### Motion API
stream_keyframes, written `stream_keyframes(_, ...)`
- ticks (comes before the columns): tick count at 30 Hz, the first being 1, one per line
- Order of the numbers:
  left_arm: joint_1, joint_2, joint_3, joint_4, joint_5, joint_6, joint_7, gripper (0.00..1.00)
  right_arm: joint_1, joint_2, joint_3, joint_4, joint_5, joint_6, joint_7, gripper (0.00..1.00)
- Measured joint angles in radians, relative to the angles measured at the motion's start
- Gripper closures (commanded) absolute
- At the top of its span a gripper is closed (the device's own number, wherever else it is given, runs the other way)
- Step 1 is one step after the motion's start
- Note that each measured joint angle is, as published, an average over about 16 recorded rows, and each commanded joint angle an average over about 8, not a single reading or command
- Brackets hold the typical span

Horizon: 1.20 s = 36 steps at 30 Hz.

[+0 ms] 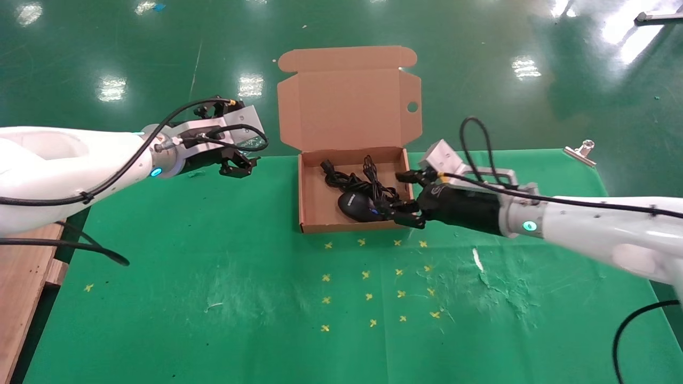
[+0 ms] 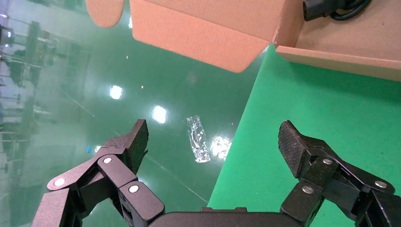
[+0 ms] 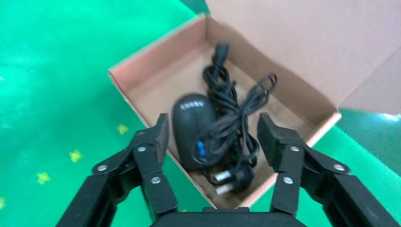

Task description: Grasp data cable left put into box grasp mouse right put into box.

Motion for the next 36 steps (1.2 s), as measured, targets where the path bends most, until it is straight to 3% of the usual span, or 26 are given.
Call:
stream_keyframes(24,0.002,-0.001,-0.003,-0.001,-0.005,0.003,0.002,0.0,-0.113,0.222,0.096,0.27,0.315,-0.234,0.05,0.0)
stream_keyframes(36,0.059,-0.041,-0.103,-0.024,-0.158,0.102,0.071,0.0,-0.169,0.333,0.144,0.404,0.472,-0.351,0.075,0.0)
